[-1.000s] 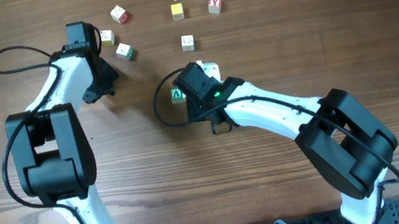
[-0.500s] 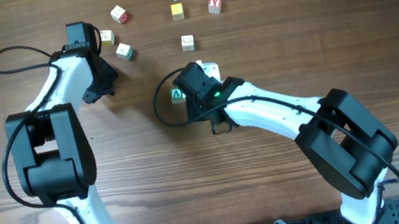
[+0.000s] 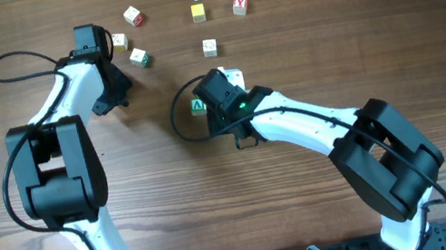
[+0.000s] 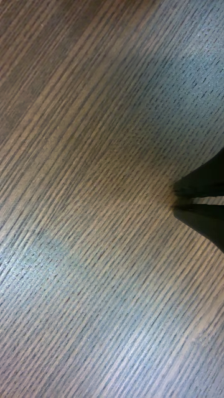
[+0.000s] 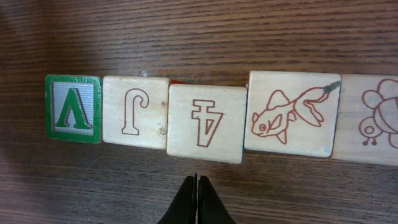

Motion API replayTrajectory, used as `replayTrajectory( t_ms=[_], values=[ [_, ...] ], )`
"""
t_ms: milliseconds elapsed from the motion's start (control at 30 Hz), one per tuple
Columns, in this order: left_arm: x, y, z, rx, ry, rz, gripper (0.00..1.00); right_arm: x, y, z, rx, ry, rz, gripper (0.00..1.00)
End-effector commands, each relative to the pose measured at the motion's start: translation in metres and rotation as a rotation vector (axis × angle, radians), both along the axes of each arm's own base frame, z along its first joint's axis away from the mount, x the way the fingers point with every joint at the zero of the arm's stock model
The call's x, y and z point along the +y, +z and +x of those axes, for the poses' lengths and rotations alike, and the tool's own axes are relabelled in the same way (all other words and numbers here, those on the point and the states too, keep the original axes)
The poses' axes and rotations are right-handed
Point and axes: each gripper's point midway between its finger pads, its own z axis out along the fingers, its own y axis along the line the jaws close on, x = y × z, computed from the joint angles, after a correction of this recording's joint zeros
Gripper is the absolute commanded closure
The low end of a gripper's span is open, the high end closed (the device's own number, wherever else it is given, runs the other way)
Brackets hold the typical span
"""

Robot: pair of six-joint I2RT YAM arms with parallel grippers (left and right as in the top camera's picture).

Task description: Form a horizontal line

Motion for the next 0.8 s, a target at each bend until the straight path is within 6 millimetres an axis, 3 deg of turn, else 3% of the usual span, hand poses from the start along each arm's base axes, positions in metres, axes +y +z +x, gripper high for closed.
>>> replayTrajectory(
  t_ms=[0,767],
  values=[
    [-0.0009,-0.006,-0.0012,0.01,0.008,-0.007,0.91,-0.0013,-0.0048,0.0003,0.009,0.004,-0.004,0.96],
    [-0.0009,-0.006,-0.0012,0.01,0.008,-0.007,0.91,-0.0009,-0.0024,0.0061,-0.017,-0.004,0.0,0.96]
  ],
)
